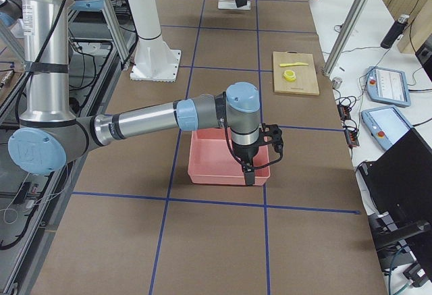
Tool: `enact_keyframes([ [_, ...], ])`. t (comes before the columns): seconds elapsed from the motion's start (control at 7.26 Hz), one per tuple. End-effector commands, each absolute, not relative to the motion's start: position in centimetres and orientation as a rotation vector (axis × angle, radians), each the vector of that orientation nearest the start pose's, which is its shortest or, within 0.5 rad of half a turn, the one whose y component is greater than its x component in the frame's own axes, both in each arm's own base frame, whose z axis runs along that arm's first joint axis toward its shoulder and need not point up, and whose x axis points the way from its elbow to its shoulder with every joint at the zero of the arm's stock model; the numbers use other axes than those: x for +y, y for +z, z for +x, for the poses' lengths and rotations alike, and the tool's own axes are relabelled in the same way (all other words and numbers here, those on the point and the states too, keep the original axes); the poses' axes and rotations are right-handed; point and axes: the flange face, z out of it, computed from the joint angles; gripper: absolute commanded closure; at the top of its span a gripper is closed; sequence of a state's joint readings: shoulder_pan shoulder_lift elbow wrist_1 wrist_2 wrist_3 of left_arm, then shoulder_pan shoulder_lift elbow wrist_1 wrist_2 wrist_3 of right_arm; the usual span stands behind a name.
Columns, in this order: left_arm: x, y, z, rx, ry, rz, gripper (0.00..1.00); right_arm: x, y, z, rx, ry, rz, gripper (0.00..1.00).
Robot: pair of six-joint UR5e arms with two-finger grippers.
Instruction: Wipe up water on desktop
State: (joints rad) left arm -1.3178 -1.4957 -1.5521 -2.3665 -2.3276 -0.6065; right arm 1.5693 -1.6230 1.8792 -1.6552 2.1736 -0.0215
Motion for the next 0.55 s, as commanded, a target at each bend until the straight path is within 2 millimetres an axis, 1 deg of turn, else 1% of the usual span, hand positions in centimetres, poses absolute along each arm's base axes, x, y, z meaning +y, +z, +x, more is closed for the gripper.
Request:
enact_keyframes([
  [0.0,-48.2,59.4,5.6,0.961,-0.047,0.321,1.0,-47.0,55.2,7.6,-0.6,-0.074,0.171,0.0],
  [0.14,-48.4,58.3,4.7,0.976,-0.058,0.336,1.0,-46.9,55.3,7.6,-0.6,-0.076,0.171,0.0],
  [0.28,-48.5,55.8,4.4,0.999,-0.103,0.349,1.0,-46.9,55.0,7.6,-0.6,-0.076,0.176,0.0],
  [0.41,-48.8,52.7,4.4,1.044,-0.227,0.323,1.0,-46.9,55.0,7.6,-0.599,-0.081,0.177,0.0],
])
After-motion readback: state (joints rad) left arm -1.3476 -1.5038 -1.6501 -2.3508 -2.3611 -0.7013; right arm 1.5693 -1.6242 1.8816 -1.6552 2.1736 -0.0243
